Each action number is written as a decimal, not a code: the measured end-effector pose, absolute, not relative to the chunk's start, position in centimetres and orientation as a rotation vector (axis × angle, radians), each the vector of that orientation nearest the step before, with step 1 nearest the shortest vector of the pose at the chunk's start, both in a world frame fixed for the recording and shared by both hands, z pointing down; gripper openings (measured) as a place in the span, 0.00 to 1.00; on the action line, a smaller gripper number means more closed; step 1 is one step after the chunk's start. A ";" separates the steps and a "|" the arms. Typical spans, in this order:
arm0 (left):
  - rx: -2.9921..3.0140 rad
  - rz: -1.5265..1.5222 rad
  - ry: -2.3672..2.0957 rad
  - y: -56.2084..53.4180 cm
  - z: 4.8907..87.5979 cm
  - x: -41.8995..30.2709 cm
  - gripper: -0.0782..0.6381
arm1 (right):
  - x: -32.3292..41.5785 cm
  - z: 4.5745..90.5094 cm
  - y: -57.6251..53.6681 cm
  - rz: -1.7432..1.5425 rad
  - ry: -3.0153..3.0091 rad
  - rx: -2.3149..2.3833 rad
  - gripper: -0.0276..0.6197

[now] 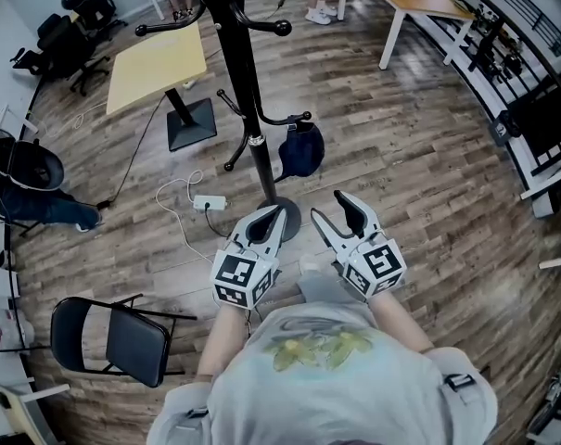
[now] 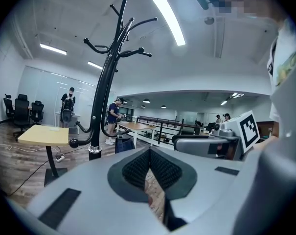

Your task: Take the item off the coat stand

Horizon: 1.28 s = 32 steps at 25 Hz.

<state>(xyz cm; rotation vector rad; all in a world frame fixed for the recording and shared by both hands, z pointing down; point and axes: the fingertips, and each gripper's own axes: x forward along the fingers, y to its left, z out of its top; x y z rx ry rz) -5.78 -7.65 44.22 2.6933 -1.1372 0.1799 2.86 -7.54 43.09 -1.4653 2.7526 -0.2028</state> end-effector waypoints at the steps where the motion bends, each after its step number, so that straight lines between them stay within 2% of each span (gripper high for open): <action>1: 2.692 0.180 -1.139 -8.1 44.3 -5.7 0.13 | 3.0 43.2 -8.0 -0.206 2.754 -1.467 0.40; 32: 2.650 0.171 -1.173 -17.0 45.5 -3.3 0.13 | 4.4 46.2 -19.9 -0.290 2.901 -1.361 0.43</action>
